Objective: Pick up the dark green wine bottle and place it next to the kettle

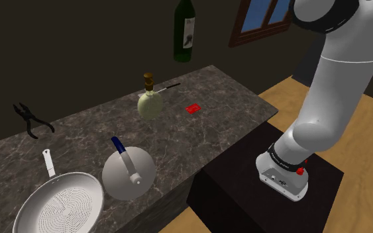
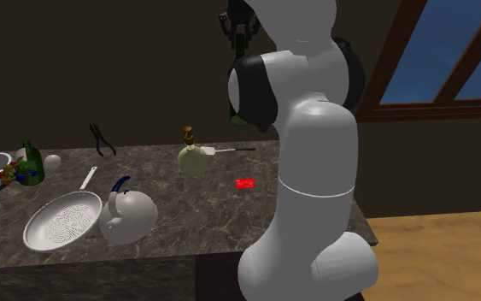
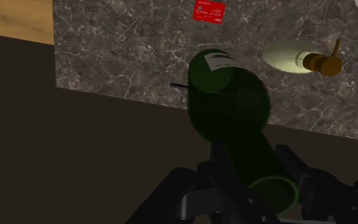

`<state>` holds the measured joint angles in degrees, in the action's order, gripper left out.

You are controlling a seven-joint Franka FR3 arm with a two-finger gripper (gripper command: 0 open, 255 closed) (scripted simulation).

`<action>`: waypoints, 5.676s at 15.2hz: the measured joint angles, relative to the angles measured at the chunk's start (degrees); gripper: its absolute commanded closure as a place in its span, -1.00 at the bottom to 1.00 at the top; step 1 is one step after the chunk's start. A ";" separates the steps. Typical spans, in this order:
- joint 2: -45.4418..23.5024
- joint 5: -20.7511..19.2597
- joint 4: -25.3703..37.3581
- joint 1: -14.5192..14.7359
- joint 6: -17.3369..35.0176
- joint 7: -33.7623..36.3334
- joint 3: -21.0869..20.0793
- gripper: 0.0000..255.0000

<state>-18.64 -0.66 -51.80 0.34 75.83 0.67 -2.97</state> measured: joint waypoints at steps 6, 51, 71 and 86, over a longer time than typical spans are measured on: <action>9.31 -0.43 -9.27 3.70 -0.01 5.67 -2.05 1.00; 32.33 2.09 -33.40 20.12 0.90 36.18 -15.61 1.00; 39.77 4.13 -57.01 20.76 17.35 35.10 -14.88 1.00; 41.79 4.95 -70.15 21.30 28.54 35.02 -15.33 1.00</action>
<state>23.15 4.28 -121.95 21.64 104.37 35.69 -18.30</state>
